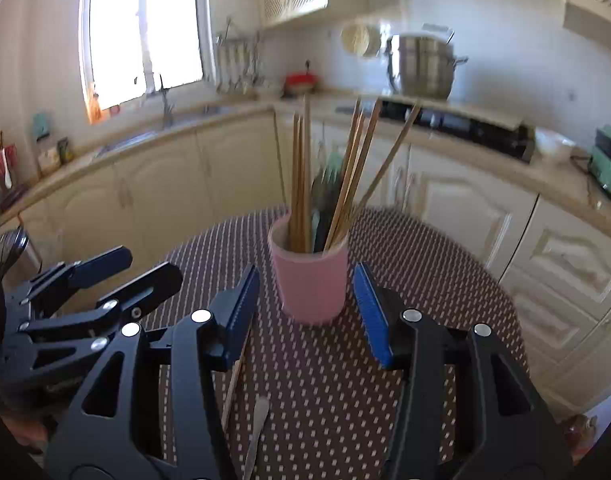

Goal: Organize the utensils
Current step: 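Withdraw both tools from the cup toward the metal spoon, then grasp the metal spoon handle with the right tool while the left grasps a chopstick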

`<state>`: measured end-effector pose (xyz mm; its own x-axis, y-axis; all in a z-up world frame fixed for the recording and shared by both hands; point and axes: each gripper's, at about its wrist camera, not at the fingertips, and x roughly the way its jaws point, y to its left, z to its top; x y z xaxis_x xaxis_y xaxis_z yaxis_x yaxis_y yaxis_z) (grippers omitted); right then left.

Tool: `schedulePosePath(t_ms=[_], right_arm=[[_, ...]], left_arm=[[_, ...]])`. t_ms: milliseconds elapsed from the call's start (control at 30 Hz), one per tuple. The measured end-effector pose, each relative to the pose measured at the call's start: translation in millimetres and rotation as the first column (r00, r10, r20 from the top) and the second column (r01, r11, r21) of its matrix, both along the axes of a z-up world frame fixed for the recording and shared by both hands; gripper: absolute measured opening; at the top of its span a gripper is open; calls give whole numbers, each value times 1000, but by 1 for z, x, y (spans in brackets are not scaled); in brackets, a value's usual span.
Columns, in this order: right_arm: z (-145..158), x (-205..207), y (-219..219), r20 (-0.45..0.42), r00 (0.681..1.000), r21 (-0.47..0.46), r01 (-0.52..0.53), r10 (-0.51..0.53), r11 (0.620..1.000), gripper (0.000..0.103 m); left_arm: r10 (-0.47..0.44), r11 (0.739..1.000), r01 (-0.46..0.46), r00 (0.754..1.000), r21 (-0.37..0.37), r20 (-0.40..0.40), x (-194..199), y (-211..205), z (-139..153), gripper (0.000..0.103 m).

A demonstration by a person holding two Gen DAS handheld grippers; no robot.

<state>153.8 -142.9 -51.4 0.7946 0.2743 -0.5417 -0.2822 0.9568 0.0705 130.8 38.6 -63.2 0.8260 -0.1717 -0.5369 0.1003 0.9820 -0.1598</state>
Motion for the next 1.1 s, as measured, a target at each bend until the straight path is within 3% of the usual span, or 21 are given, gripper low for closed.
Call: schedulePosePath(t_ms=[267,600,833,967,1100], right_arm=[[-55,-3,10,-264,961,-48,-92,76,995,50],[-104,-22,26,-457,879,-83,-197,138,977,50],[-127,-38,40,-524,837,-118,-254,157,960,49],[-133,-51,53,-533,832,-164,-281,155,945,49],[-137,-62,66,-537,831,-220,-303,145,927,38]], left_arm=[[51,999,-50,984,11,-171,-3,18,-38,73],[75,997,-66,967,46,-243,-9,25,-60,73],[76,996,-65,967,54,-243,-14,24,-60,73],[69,997,-56,969,58,-237,-16,21,-57,73],[59,997,-46,969,61,-240,-18,20,-57,73]])
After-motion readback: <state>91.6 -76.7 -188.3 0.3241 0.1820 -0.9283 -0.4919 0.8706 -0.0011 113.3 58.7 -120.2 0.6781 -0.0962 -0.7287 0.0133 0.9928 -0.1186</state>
